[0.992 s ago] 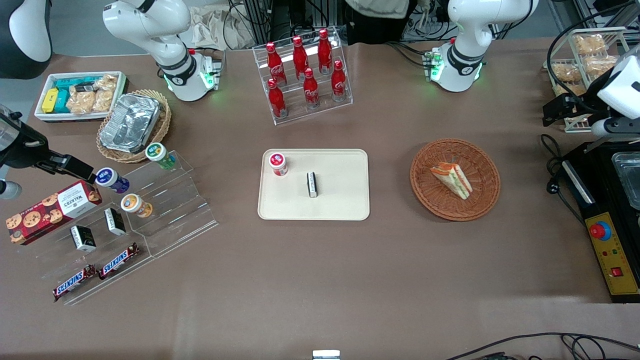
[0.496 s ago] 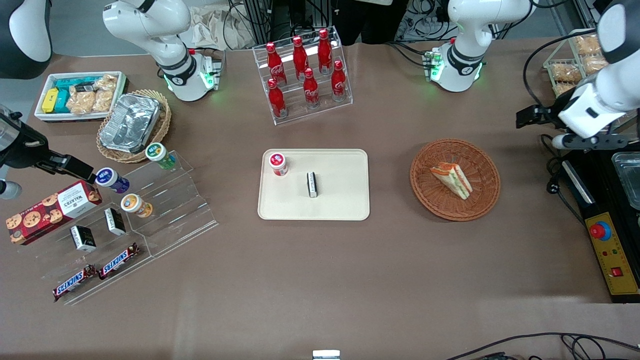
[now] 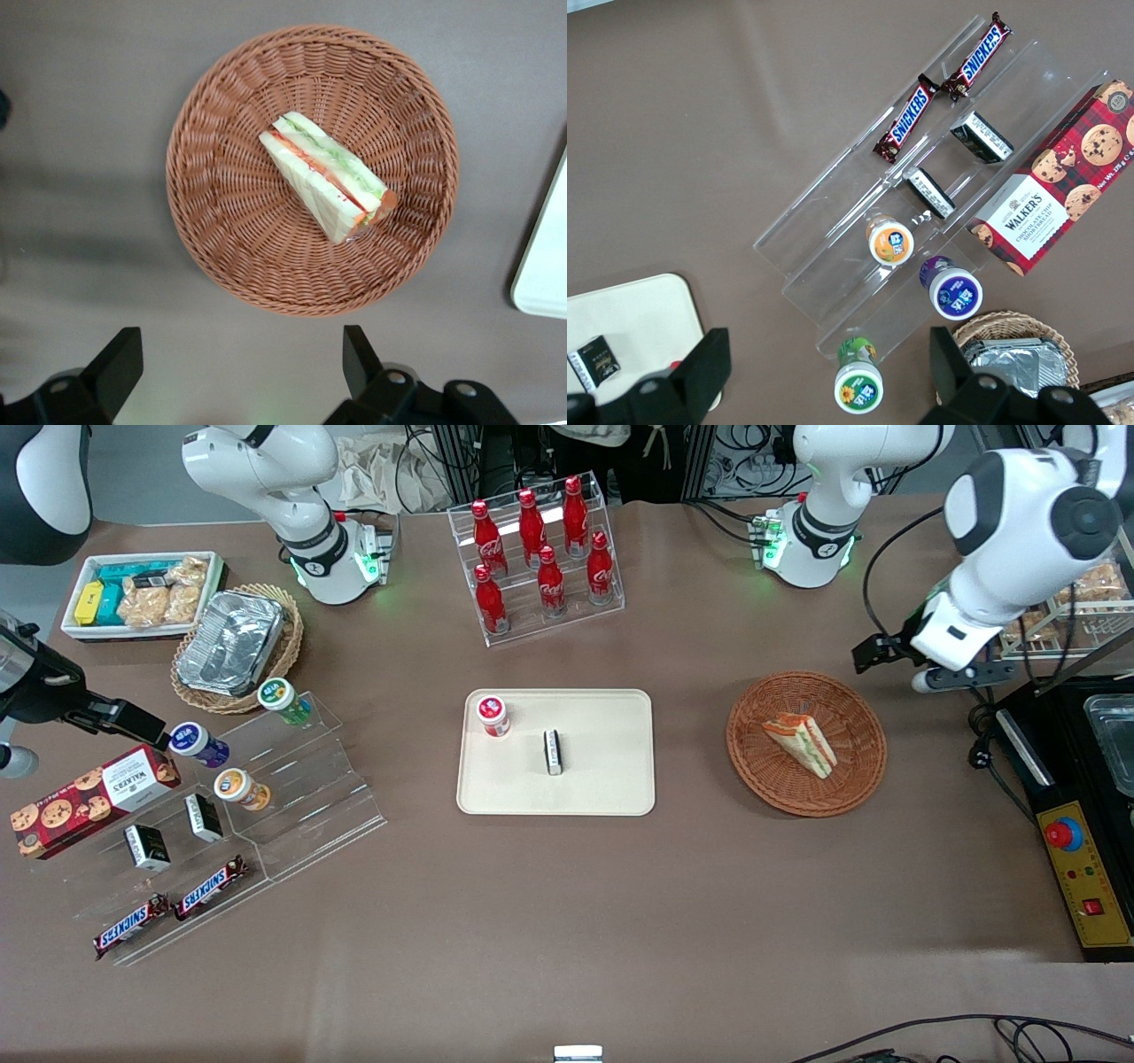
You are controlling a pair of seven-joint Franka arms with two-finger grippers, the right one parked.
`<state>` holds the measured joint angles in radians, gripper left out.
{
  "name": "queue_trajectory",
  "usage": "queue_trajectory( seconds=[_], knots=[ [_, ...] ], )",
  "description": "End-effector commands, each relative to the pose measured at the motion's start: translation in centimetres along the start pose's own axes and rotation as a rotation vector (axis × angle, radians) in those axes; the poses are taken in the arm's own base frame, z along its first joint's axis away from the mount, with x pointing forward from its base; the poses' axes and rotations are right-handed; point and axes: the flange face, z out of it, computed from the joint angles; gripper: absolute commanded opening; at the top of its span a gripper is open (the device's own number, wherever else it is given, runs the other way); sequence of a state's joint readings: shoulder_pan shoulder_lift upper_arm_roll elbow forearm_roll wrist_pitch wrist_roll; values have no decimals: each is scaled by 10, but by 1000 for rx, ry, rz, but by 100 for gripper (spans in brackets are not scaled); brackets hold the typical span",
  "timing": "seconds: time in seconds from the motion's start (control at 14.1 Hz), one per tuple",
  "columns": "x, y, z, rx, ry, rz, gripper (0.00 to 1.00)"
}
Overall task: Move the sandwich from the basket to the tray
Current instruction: 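Move the left gripper over the wicker basket toward the sandwich, then lower the open left gripper around the wrapped sandwich in the basket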
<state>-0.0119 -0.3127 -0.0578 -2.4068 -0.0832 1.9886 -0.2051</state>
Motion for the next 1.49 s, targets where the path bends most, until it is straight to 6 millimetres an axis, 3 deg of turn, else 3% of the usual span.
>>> queue_trajectory(
  seconds=[0.0, 0.28, 0.57, 1.13, 1.42],
  knots=[
    [12, 13, 21, -26, -4, -128, 100],
    [29, 57, 61, -55, 33, -361, 100],
    [41, 81, 102, -67, 65, -436, 100],
    [34, 77, 140, -70, 91, -455, 100],
    [24, 67, 176, -54, 124, -428, 99]
  ],
)
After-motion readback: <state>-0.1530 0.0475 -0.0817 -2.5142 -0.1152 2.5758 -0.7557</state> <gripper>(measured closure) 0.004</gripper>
